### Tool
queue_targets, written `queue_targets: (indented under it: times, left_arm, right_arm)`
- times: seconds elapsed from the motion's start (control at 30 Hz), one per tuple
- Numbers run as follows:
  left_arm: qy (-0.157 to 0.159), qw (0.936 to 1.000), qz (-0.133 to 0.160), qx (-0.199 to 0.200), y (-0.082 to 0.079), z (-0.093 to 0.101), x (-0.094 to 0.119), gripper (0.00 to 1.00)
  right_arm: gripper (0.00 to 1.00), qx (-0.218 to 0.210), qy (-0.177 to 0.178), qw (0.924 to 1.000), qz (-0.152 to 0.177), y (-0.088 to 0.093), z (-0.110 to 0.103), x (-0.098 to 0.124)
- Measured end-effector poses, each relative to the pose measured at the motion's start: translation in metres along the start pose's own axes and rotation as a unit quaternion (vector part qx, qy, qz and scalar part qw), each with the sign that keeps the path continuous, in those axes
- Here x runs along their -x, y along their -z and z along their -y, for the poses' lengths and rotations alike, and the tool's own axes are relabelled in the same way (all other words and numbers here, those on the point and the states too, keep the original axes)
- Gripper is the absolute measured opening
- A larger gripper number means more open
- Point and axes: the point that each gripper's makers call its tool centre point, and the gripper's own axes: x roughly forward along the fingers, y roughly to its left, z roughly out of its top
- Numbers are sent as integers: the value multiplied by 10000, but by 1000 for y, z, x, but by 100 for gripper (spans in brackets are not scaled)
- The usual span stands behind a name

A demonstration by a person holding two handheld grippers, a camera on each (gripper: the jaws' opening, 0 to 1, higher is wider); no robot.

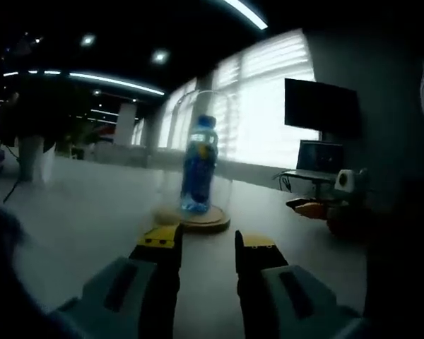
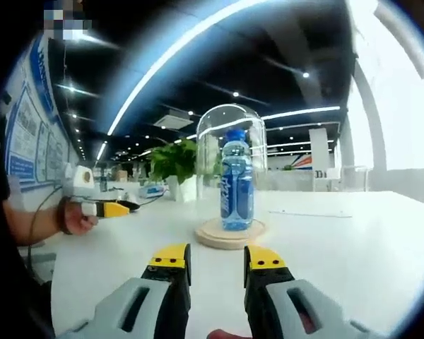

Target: Open the cover put in the Mizone put the cover back on

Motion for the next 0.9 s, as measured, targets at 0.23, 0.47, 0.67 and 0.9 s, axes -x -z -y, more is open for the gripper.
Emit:
queue_targets:
  times: [0.23, 0.47, 0.67, 0.9]
  left_arm:
    - [83, 9999, 23, -90, 2, 3, 0, 24]
    - [195, 9996, 98, -169, -1, 8, 0, 24]
    - [194, 9997, 103, -136, -1, 8, 1, 24]
    - [225, 9996, -1, -171, 4, 10, -1, 24]
  right_arm:
    - [21, -39, 59, 10000, 20, 2, 4, 2]
    - [21, 216, 57, 9997, -47, 3, 0, 1]
    - [21, 276, 46, 9996, -26, 2, 0, 2]
    - [22, 300, 83, 9995, -2, 1, 0, 2]
